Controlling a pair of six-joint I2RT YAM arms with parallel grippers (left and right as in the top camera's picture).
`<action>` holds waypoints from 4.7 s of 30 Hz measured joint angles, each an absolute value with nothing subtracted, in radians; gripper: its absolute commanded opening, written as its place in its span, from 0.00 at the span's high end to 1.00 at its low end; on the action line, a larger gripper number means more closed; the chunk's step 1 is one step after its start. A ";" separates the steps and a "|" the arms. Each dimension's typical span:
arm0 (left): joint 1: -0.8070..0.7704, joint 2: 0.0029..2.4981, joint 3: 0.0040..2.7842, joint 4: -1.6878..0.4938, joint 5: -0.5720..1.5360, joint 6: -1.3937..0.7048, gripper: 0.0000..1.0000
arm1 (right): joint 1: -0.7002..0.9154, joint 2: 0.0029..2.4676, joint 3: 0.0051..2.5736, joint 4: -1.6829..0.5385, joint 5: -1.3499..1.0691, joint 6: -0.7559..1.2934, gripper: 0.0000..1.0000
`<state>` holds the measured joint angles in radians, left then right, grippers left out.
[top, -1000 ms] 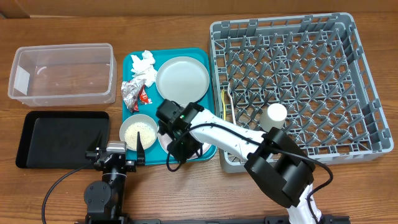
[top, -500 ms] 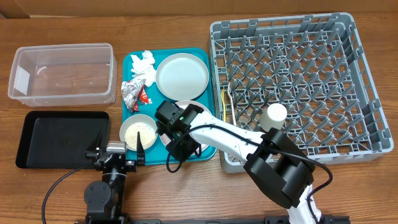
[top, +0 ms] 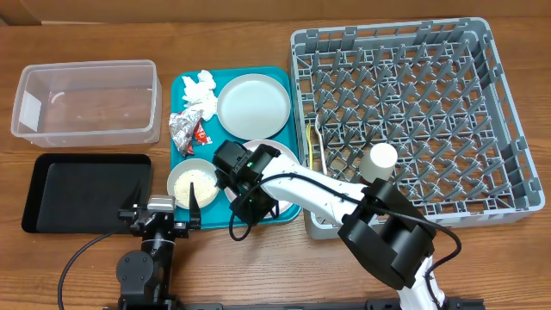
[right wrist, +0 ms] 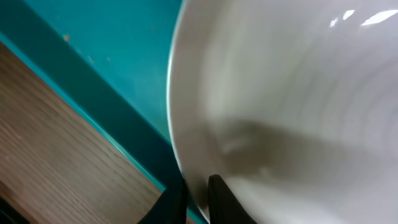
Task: Sort waste into correct bins and load items into the dishwasher rack
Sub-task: 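Pinch the white plate rim with the right gripper and lift it, then carry the plate to the rack's back right and stand it upright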
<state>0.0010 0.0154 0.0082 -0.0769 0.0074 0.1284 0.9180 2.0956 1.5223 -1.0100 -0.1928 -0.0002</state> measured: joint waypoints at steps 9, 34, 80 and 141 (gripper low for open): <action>0.001 0.015 0.008 -0.077 0.007 0.128 0.00 | 0.918 2.093 1.523 -1.005 -0.196 -0.003 0.96; 0.001 0.015 0.008 -0.077 0.007 0.128 0.00 | 0.931 2.096 1.536 -1.055 -0.169 0.015 0.63; 0.001 0.015 0.008 -0.077 0.007 0.128 0.00 | 0.965 2.099 1.530 -0.914 -0.123 -0.003 0.96; 0.001 0.015 0.008 -0.077 0.007 0.128 0.00 | 0.944 1.951 1.920 -1.209 -0.053 0.052 0.96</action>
<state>0.0010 0.0154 0.0082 -0.0772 0.0074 0.1284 0.9443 1.9511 1.9202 -1.2095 -0.0532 0.0525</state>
